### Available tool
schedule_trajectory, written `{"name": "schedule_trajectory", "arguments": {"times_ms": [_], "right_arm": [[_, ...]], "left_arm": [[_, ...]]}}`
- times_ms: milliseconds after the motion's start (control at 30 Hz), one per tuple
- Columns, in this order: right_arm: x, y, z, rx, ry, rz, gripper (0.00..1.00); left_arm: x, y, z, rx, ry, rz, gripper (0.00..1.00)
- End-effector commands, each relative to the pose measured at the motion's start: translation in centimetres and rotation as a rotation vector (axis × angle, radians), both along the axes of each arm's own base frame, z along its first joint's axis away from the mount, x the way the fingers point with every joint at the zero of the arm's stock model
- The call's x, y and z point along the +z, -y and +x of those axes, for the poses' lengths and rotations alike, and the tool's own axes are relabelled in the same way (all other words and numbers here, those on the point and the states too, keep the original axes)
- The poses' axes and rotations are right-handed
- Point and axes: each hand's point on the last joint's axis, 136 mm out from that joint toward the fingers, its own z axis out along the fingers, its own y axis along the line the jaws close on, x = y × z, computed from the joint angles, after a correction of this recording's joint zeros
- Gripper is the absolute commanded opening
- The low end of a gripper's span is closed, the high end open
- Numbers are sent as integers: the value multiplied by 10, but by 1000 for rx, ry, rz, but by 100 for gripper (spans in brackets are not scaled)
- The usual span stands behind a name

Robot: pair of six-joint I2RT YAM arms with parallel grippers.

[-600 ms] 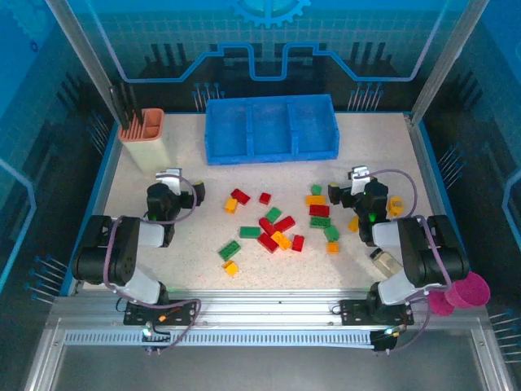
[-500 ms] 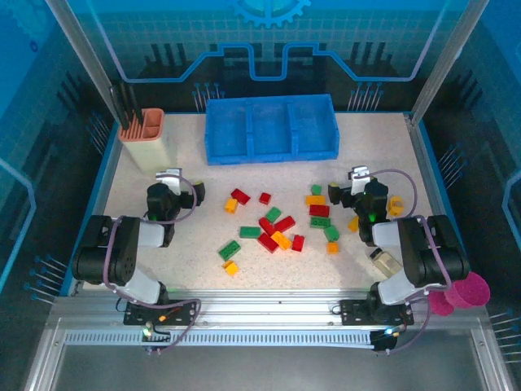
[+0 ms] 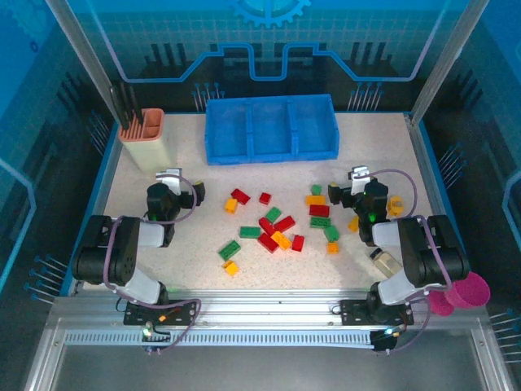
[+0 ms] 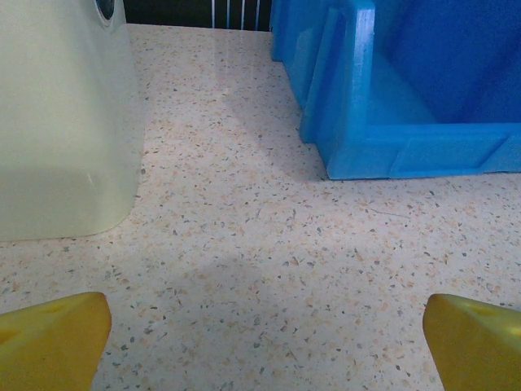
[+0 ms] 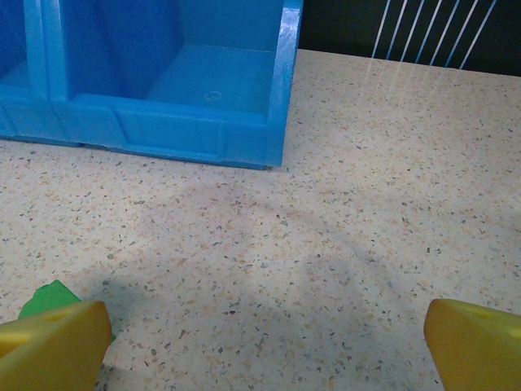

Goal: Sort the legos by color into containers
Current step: Pick up the lego from the middle-right of the table.

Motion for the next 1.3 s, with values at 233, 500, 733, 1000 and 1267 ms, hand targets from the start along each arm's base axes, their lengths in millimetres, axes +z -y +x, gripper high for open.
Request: {"name": "schedule_trajectory", "arguments": {"times_ms": [233, 500, 733, 1000, 1267], "right_arm": [[7, 0, 5, -8, 24, 6, 100], [7, 1, 5, -10, 23, 6, 100], [7, 0, 5, -8, 23, 6, 100], [7, 1, 5, -10, 23, 6, 100], [22, 24, 3, -153, 40, 8, 100]], "left_arm": [[11, 1, 6, -6, 36, -9, 99], [11, 1, 5, -6, 36, -9, 99], [11, 1, 6, -6, 38, -9, 99], [10, 1, 5, -6, 35, -9, 99], [11, 1, 6, -8, 39, -11, 99]]}}
